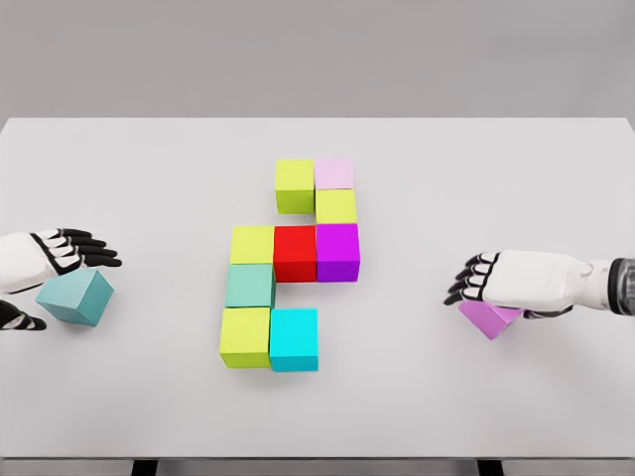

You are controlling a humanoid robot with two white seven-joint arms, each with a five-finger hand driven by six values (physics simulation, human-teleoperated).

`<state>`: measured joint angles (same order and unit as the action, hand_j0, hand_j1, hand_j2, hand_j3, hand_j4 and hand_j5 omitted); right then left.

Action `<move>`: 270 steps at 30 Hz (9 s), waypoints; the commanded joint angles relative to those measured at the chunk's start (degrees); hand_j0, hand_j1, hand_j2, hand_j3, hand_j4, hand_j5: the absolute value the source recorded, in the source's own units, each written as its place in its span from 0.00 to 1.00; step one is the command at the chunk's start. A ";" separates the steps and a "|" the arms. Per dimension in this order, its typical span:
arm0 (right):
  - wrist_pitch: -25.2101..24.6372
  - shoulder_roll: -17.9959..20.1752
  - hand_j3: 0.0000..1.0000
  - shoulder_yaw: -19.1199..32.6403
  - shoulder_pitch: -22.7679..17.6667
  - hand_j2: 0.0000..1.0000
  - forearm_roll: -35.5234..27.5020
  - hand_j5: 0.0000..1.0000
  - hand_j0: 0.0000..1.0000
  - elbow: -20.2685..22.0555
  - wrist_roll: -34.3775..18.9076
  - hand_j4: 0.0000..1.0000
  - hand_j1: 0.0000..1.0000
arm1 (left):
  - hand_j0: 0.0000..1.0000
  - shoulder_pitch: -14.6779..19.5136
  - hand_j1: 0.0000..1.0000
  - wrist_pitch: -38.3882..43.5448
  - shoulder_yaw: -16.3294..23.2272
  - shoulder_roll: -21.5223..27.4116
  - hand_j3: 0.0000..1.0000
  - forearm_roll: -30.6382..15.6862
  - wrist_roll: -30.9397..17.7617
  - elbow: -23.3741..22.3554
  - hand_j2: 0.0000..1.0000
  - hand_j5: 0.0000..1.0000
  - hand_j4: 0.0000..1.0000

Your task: Assemble the squares on the desktop into the number 2

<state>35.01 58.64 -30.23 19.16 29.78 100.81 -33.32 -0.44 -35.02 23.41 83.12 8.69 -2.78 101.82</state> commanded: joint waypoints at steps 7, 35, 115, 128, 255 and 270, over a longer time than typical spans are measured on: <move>-0.01 0.07 0.64 -0.01 0.09 0.64 0.45 0.64 0.64 0.17 -1.04 0.64 0.64 | 1.00 0.00 1.00 0.02 -0.03 -2.70 1.00 0.63 -0.21 -0.48 1.00 1.00 1.00; -0.01 0.51 0.61 -0.09 5.19 0.61 -6.32 0.61 0.61 0.44 -0.51 0.61 0.61 | 1.00 0.00 1.00 0.02 2.17 -4.90 1.00 -2.71 -0.30 -3.38 1.00 1.00 1.00; -0.01 3.24 0.97 -3.43 9.05 0.97 -14.06 0.97 0.97 -1.67 -0.78 0.97 0.97 | 0.97 6.68 0.97 0.02 2.08 -18.43 0.97 6.78 -10.06 -16.21 0.97 0.97 0.97; -0.01 -2.12 0.79 -6.33 8.88 0.79 0.98 0.79 0.79 0.26 -0.95 0.79 0.79 | 0.63 7.12 0.63 0.02 1.99 -18.43 0.63 8.28 -11.72 -15.86 0.63 0.63 0.63; -0.01 -7.93 0.79 -8.53 6.42 0.79 -5.35 0.79 0.79 -1.76 1.77 0.79 0.79 | 0.93 34.89 0.93 0.02 4.72 -34.95 0.93 16.27 -24.56 -37.13 0.93 0.93 0.93; -0.01 -4.76 0.79 -9.15 4.04 0.79 -6.84 0.79 0.79 0.35 2.04 0.79 0.79 | 0.93 36.21 0.93 0.02 5.33 -39.35 0.93 18.65 -24.56 -41.53 0.93 0.93 0.93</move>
<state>35.14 53.86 -39.10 23.20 23.35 100.97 -31.29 35.68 -35.12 28.70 43.85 27.63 -27.36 60.22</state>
